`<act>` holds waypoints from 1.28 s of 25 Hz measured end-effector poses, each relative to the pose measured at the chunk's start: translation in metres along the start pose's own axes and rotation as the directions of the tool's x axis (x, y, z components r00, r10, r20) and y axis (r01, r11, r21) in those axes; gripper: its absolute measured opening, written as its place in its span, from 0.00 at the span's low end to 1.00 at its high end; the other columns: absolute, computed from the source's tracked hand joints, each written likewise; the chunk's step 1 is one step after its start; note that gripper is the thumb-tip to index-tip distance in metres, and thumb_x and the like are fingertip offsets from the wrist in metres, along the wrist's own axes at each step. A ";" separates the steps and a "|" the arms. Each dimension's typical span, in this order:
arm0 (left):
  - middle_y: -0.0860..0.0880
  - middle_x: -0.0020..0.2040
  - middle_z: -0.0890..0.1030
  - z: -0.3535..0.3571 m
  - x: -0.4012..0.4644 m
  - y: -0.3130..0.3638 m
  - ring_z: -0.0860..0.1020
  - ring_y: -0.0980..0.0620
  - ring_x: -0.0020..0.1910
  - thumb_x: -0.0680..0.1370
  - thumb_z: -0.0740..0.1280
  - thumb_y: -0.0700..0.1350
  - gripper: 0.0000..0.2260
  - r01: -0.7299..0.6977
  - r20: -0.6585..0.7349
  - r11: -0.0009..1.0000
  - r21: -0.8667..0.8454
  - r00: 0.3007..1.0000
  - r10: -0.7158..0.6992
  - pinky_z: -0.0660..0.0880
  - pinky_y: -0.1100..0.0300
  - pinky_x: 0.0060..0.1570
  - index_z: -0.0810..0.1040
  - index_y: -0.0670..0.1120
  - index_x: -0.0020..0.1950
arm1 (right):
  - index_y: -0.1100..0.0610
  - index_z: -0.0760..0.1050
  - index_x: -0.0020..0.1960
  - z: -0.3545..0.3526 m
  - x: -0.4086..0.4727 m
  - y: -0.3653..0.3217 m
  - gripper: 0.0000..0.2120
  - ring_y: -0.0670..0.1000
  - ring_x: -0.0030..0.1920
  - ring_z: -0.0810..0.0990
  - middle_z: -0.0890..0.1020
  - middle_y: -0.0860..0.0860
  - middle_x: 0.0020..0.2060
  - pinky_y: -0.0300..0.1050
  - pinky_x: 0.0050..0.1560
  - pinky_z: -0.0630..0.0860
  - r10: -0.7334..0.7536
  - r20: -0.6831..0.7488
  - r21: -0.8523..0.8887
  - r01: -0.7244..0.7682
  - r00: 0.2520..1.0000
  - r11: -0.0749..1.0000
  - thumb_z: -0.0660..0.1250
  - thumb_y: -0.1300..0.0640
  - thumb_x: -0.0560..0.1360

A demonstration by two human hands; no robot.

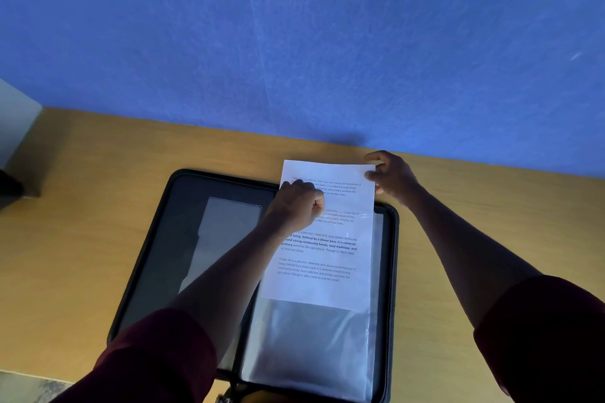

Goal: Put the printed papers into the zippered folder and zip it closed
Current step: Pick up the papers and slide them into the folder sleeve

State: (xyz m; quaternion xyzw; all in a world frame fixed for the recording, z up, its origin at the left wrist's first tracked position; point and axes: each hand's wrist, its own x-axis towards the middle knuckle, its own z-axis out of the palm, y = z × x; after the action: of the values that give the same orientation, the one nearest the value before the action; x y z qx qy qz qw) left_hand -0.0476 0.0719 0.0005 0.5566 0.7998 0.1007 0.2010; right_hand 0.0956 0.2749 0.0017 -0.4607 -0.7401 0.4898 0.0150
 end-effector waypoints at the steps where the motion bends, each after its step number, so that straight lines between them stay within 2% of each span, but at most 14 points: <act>1: 0.53 0.45 0.83 0.000 -0.001 0.000 0.78 0.50 0.50 0.77 0.69 0.44 0.03 -0.003 0.000 1.000 -0.006 1.000 0.003 0.68 0.55 0.49 0.82 0.50 0.45 | 0.51 0.78 0.62 0.000 0.002 -0.002 0.16 0.57 0.44 0.82 0.83 0.60 0.49 0.48 0.40 0.84 -0.032 0.002 -0.033 0.032 0.999 0.999 0.70 0.62 0.75; 4: 0.54 0.45 0.82 -0.002 0.001 0.001 0.77 0.50 0.49 0.76 0.68 0.43 0.03 -0.001 -0.009 1.000 0.010 1.000 0.001 0.69 0.54 0.50 0.81 0.50 0.44 | 0.49 0.82 0.56 -0.001 0.003 -0.003 0.14 0.55 0.43 0.81 0.83 0.60 0.46 0.52 0.45 0.84 -0.090 0.018 -0.076 0.091 0.996 0.993 0.68 0.64 0.75; 7: 0.54 0.45 0.81 -0.002 0.004 0.002 0.77 0.49 0.48 0.76 0.68 0.42 0.04 0.009 -0.010 0.999 0.045 1.000 -0.008 0.68 0.54 0.50 0.81 0.50 0.44 | 0.45 0.82 0.51 -0.003 -0.001 0.002 0.15 0.50 0.42 0.82 0.85 0.52 0.43 0.43 0.39 0.83 -0.102 0.073 -0.058 0.106 0.992 0.993 0.69 0.65 0.74; 9: 0.55 0.44 0.80 -0.001 0.004 0.002 0.76 0.50 0.47 0.76 0.68 0.41 0.05 0.012 -0.011 0.999 0.052 1.000 -0.012 0.66 0.55 0.48 0.80 0.50 0.43 | 0.41 0.82 0.48 -0.004 -0.005 0.006 0.17 0.48 0.42 0.83 0.85 0.48 0.41 0.41 0.37 0.82 -0.105 0.112 -0.046 0.111 0.988 0.993 0.69 0.64 0.74; 13: 0.55 0.42 0.81 -0.002 0.004 0.004 0.77 0.49 0.46 0.74 0.67 0.39 0.07 0.021 -0.019 0.997 0.068 1.000 -0.020 0.66 0.55 0.48 0.80 0.51 0.41 | 0.44 0.83 0.50 -0.003 -0.012 0.015 0.14 0.52 0.40 0.82 0.85 0.51 0.43 0.51 0.41 0.82 -0.100 0.198 -0.068 0.116 0.975 0.991 0.70 0.63 0.74; 17: 0.54 0.44 0.81 -0.002 0.004 0.006 0.77 0.49 0.46 0.74 0.67 0.39 0.06 0.031 -0.025 0.992 0.121 0.999 -0.028 0.67 0.54 0.50 0.81 0.50 0.42 | 0.45 0.83 0.49 -0.001 -0.017 0.023 0.14 0.47 0.35 0.80 0.86 0.46 0.43 0.41 0.35 0.79 -0.092 0.272 -0.119 0.129 0.958 0.985 0.68 0.64 0.75; 21: 0.54 0.44 0.81 -0.003 0.005 0.008 0.77 0.49 0.47 0.74 0.68 0.39 0.06 0.028 -0.016 0.992 0.120 1.000 -0.026 0.65 0.54 0.49 0.81 0.50 0.43 | 0.44 0.83 0.48 0.000 -0.020 0.024 0.15 0.39 0.34 0.79 0.86 0.44 0.43 0.33 0.34 0.74 -0.096 0.319 -0.165 0.155 0.943 0.974 0.67 0.64 0.77; 24: 0.54 0.44 0.81 -0.004 0.005 0.008 0.77 0.50 0.46 0.74 0.68 0.39 0.06 0.031 -0.027 0.991 0.132 0.999 -0.028 0.65 0.55 0.48 0.81 0.50 0.43 | 0.45 0.83 0.49 0.004 -0.022 0.022 0.14 0.33 0.40 0.81 0.85 0.41 0.45 0.31 0.42 0.74 -0.078 0.368 -0.211 0.165 0.927 0.963 0.68 0.64 0.78; 27: 0.54 0.44 0.81 -0.004 0.005 0.008 0.77 0.49 0.46 0.75 0.68 0.41 0.05 0.034 -0.032 0.989 0.144 0.999 -0.030 0.66 0.54 0.49 0.82 0.51 0.43 | 0.47 0.85 0.48 0.009 -0.021 0.020 0.14 0.34 0.47 0.82 0.86 0.42 0.46 0.36 0.54 0.77 -0.042 0.424 -0.290 0.179 0.905 0.940 0.66 0.64 0.78; 28: 0.54 0.44 0.82 -0.004 0.005 0.009 0.77 0.49 0.46 0.75 0.68 0.42 0.05 0.035 -0.031 0.989 0.146 0.999 -0.031 0.67 0.53 0.49 0.82 0.51 0.43 | 0.47 0.85 0.47 0.011 -0.022 0.017 0.14 0.35 0.48 0.82 0.86 0.42 0.45 0.37 0.55 0.77 -0.031 0.439 -0.313 0.185 0.898 0.932 0.65 0.64 0.79; 32: 0.54 0.44 0.82 -0.004 0.005 0.011 0.78 0.49 0.45 0.75 0.67 0.42 0.05 0.040 -0.034 0.987 0.153 0.999 -0.035 0.67 0.54 0.48 0.82 0.51 0.43 | 0.45 0.82 0.49 0.019 -0.025 0.004 0.11 0.39 0.50 0.81 0.85 0.37 0.41 0.35 0.46 0.72 -0.047 0.453 -0.360 0.230 0.891 0.904 0.62 0.56 0.81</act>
State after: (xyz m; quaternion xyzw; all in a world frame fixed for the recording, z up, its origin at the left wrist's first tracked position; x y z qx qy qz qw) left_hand -0.0417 0.0811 0.0073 0.5536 0.8186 0.0437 0.1467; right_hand 0.1039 0.2441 -0.0003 -0.2780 -0.8411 0.4139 -0.2097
